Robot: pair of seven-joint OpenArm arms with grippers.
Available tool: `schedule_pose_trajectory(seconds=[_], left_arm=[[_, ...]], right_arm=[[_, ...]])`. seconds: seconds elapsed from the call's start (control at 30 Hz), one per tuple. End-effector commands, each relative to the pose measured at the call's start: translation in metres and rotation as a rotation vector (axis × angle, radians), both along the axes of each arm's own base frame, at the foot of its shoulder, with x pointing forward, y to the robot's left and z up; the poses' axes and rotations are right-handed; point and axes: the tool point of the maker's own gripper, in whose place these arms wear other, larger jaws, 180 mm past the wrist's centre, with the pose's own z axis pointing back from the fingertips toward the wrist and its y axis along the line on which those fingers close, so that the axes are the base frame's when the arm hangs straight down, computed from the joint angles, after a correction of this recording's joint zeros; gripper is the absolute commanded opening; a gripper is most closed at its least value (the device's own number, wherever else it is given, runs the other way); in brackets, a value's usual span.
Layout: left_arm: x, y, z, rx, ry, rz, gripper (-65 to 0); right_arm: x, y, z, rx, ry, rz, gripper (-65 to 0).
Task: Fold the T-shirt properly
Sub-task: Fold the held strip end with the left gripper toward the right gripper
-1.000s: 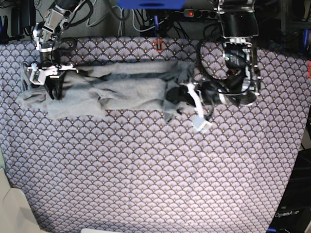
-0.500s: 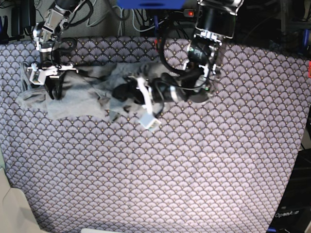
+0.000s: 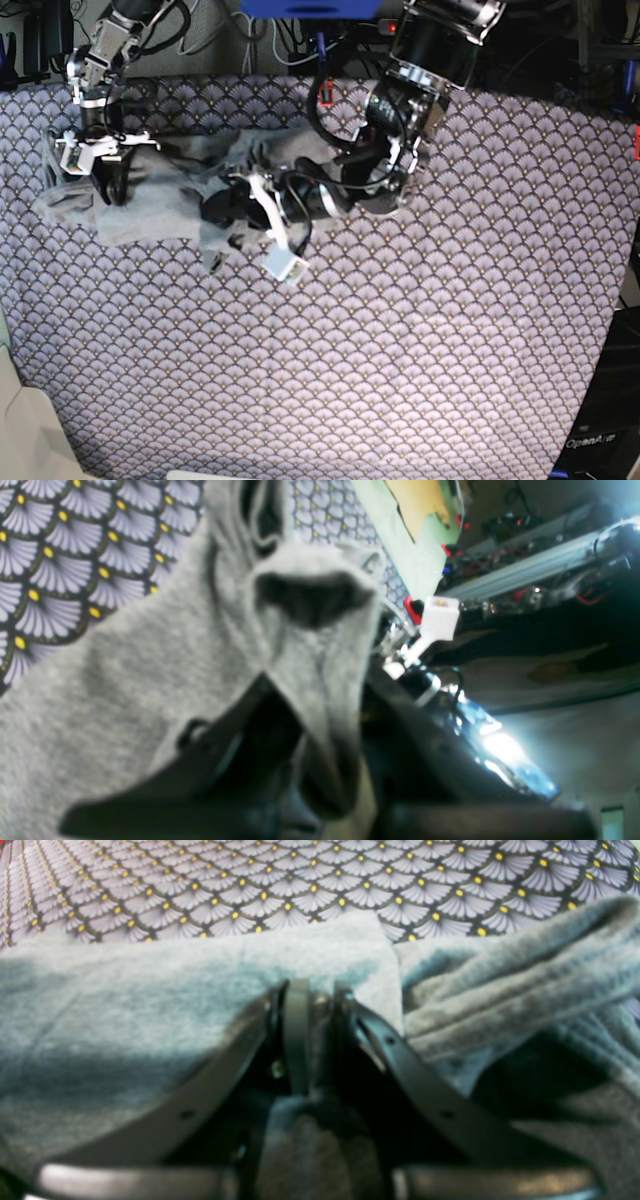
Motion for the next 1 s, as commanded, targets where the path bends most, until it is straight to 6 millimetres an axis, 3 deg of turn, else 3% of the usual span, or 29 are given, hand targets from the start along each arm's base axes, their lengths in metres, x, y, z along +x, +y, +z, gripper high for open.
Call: schedule_pose_trajectory(seconds=[0.0,0.07,0.23,0.33,0.57,0.7,0.8,0.87,0.97], left_arm=[[0.007,-0.005,0.019,-0.052,-0.036,0.002,-65.0],[0.007,-0.006,0.019,-0.055,-0.034,0.002,-61.5],[0.004,-0.007,0.017,-0.063,-0.029,-0.006,-32.6],[0.002,-0.008,0.021,-0.079,-0.042,-0.02,-22.1],[-0.007,-0.007,0.046,-0.196,-0.133,-0.095,-21.6],[0.013,0.046,0.031,-0.176,-0.097,0.003,-21.7],[0.02,0.098,0.001,-0.131,-0.027,0.128,-22.0],[0.021,0.12,-0.011,-0.103,0.001,0.179,-27.1],[0.018,0.126,-0.024,-0.09,0.037,0.197,-41.3]], right_arm=[[-0.009,-0.007,-0.015,-0.04,0.099,0.005,-58.5],[-0.009,-0.007,-0.015,-0.042,0.099,0.005,-58.5],[-0.009,-0.007,-0.015,-0.041,0.099,0.007,-58.5],[-0.009,-0.007,-0.015,-0.041,0.099,0.007,-58.5],[-0.009,-0.007,-0.015,-0.041,0.099,0.007,-58.5],[-0.008,-0.007,-0.015,-0.041,0.097,0.007,-58.5],[-0.008,-0.008,-0.015,-0.043,0.097,0.007,-58.5],[-0.008,-0.008,-0.015,-0.043,0.097,0.007,-58.5],[-0.009,-0.008,-0.015,-0.043,0.097,0.005,-58.5]])
